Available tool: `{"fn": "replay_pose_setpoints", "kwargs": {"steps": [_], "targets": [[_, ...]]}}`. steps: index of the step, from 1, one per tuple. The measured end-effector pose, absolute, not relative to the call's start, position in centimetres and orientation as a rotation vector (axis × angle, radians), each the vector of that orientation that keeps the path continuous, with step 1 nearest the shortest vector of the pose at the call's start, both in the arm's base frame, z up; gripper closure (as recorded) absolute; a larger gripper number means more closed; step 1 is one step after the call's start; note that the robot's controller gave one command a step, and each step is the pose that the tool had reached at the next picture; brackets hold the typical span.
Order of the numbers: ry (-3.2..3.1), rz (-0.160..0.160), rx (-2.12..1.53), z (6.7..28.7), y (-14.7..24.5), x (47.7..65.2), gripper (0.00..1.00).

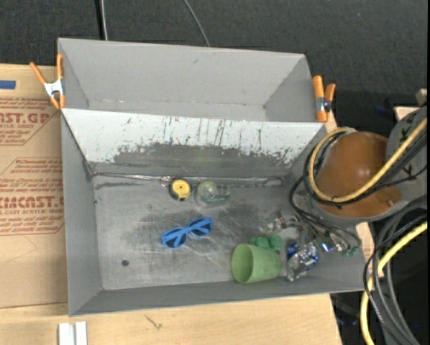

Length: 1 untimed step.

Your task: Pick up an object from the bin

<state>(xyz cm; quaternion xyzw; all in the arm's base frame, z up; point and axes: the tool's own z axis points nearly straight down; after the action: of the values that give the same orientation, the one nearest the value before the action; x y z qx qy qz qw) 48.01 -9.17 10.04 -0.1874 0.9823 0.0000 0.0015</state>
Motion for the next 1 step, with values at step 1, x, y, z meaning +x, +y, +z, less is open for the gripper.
{"fn": "replay_pose_setpoints", "kwargs": {"steps": [1], "targets": [[2.992, -0.002, -0.942, 10.0, -8.47, 48.02, 0.0]]}}
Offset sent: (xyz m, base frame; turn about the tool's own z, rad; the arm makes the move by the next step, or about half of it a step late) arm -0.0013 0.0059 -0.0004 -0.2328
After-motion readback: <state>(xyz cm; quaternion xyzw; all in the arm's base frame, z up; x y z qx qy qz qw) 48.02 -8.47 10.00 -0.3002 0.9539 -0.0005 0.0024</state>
